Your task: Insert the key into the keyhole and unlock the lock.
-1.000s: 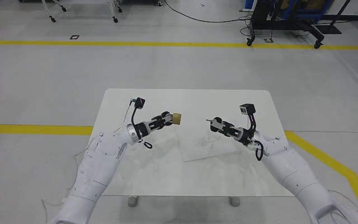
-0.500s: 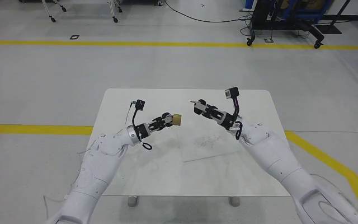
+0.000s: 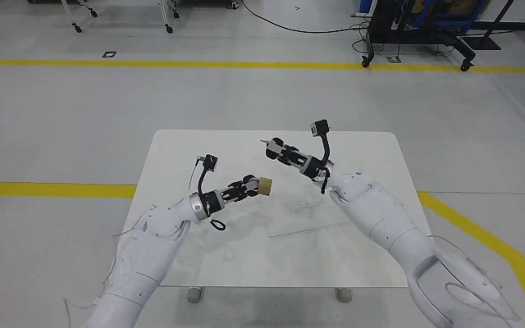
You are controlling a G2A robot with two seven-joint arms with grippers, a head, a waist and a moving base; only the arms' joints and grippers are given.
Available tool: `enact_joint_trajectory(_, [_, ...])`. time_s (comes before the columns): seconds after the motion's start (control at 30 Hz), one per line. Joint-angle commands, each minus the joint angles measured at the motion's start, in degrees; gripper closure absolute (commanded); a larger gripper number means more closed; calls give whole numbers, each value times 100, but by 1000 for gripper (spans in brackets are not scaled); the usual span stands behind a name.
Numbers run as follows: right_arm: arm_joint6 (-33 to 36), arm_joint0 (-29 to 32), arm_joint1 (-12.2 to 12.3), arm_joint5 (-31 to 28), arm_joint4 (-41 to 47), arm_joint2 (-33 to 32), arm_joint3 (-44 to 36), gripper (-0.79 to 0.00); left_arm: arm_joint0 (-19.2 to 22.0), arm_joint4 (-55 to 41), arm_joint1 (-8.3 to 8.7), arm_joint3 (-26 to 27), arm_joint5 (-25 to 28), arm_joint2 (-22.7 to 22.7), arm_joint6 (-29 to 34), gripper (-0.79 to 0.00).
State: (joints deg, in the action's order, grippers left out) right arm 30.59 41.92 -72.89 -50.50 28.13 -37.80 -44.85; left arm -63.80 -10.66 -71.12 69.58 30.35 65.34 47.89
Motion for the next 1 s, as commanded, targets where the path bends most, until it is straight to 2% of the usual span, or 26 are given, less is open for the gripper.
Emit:
enact_joint_trajectory(0.0, [246, -13, -22, -105, 130, -25, 96, 0, 77, -140, -4, -112, -45, 10, 18, 0])
enact_joint_trajectory(0.33, [1282, 10, -52, -506, 185, -79, 119, 0, 429, -331, -74, -519, -131, -202, 20, 0])
enact_joint_trajectory(0.53, [1376, 32, -33, -630, 220, -239, 151, 0, 552, -300, -81, -598, -208, -225, -4, 0])
enact_joint_trajectory(0.67, [1219, 94, -23, -667, 407, -396, 161, 0, 655, 760, -45, -485, -228, -281, -375, 0])
enact_joint_trajectory(0.9, [1219, 94, -23, -667, 407, -396, 161, 0, 655, 760, -45, -485, -228, -281, -375, 0])
enact_joint_trajectory(0.97, [1219, 94, -23, -667, 407, -396, 161, 0, 617, 698, -56, -490, -391, -312, -409, 0])
